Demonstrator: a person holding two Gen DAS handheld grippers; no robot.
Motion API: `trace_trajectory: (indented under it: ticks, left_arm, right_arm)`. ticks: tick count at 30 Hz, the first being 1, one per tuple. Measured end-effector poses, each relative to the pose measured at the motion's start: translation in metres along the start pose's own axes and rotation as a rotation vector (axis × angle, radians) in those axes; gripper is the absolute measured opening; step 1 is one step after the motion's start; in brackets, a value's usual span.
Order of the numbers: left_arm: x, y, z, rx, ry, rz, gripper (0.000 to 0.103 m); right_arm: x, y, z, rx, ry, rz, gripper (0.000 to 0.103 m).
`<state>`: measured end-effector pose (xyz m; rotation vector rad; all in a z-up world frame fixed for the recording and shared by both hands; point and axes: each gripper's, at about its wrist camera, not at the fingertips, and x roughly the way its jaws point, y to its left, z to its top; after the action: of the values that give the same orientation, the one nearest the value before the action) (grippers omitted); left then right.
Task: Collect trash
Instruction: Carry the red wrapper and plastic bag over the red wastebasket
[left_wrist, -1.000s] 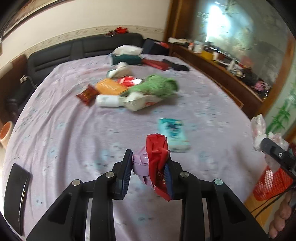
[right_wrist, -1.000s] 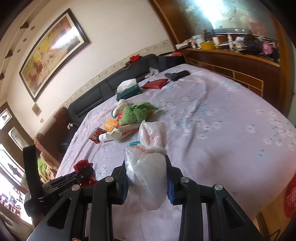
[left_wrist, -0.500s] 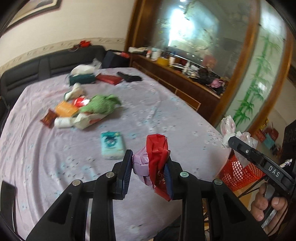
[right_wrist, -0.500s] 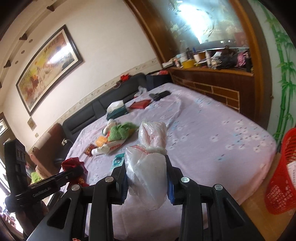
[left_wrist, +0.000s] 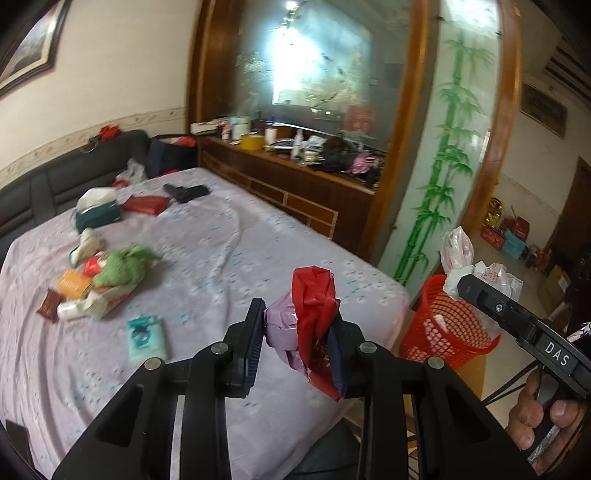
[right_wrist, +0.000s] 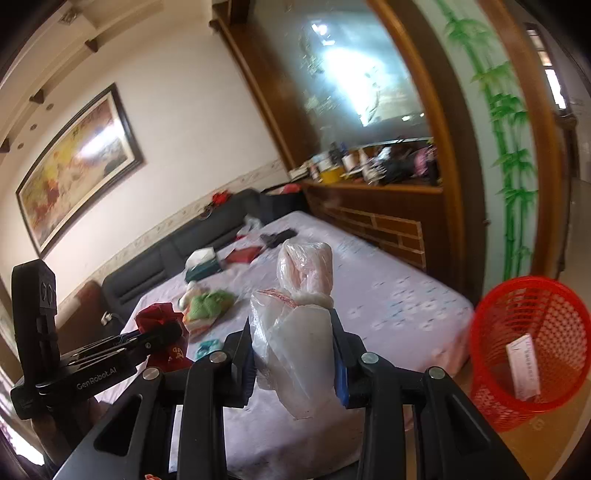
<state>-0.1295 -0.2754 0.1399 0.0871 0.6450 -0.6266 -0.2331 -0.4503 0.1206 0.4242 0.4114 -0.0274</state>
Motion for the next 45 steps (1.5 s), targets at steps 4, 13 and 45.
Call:
trace_trajectory:
  ticks: [4, 13, 45]
  left_arm:
    - [0.006, -0.023, 0.007, 0.043, -0.007, -0.032, 0.03]
    - [0.018, -0.071, 0.013, 0.106, 0.005, -0.122, 0.03]
    - [0.136, -0.199, 0.005, 0.278, 0.205, -0.523, 0.03]
  right_arm:
    - [-0.019, -0.017, 0.004, 0.029, -0.035, -0.04, 0.035]
    - [-0.053, -0.046, 0.012, 0.068, -0.085, -0.131, 0.035]
    - [-0.086, -0.178, 0.007, 0.287, -0.098, -0.416, 0.036]
